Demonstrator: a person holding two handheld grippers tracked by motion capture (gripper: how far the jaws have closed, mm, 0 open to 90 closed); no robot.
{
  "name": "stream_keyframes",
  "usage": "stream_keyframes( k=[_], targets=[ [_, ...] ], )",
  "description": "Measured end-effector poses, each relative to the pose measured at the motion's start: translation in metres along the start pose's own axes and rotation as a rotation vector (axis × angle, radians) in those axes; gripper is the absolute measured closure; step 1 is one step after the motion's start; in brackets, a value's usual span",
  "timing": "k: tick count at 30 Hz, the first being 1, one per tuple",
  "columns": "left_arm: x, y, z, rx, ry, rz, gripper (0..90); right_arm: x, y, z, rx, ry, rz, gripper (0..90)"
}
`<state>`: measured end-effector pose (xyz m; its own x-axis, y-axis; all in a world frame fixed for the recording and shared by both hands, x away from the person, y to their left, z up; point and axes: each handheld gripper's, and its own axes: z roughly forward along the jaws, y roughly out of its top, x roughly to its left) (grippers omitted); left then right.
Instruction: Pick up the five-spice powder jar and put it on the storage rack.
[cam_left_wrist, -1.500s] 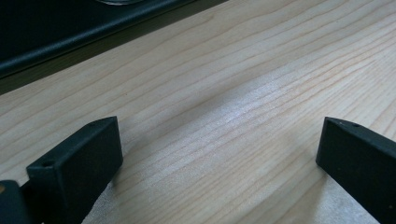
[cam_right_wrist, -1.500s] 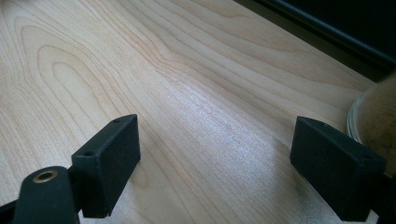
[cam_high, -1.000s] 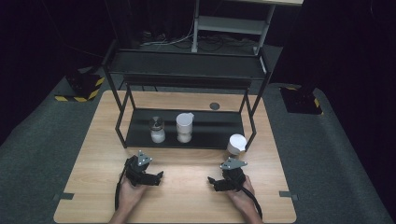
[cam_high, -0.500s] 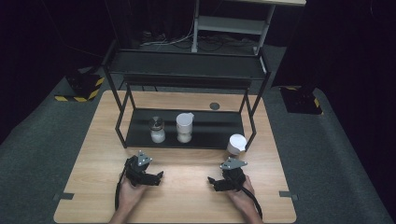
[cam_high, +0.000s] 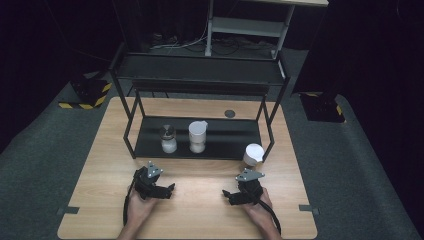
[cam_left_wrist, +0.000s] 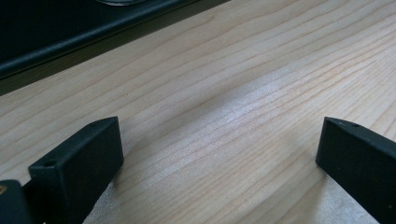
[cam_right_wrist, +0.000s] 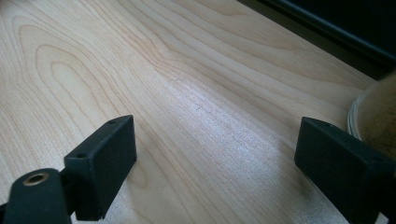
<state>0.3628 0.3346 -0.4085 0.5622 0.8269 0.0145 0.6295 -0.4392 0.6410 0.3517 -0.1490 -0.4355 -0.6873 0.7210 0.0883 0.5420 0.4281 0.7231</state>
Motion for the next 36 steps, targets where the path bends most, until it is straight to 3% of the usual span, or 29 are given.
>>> stream_keyframes(
  k=[12,20,36],
  targets=[
    [0.0,0.0,0.0,0.0,0.0,0.0,0.8,-0.004,-0.004,-0.003,-0.014,0.02,0.027,3.8],
    [0.0,0.0,0.0,0.0,0.0,0.0,0.8,0.0,-0.006,-0.005,-0.01,0.031,0.013,3.5],
    [0.0,0.0,0.0,0.0,0.0,0.0,0.8,0.0,-0.027,-0.028,-0.055,0.051,0.076,5.5]
  ],
)
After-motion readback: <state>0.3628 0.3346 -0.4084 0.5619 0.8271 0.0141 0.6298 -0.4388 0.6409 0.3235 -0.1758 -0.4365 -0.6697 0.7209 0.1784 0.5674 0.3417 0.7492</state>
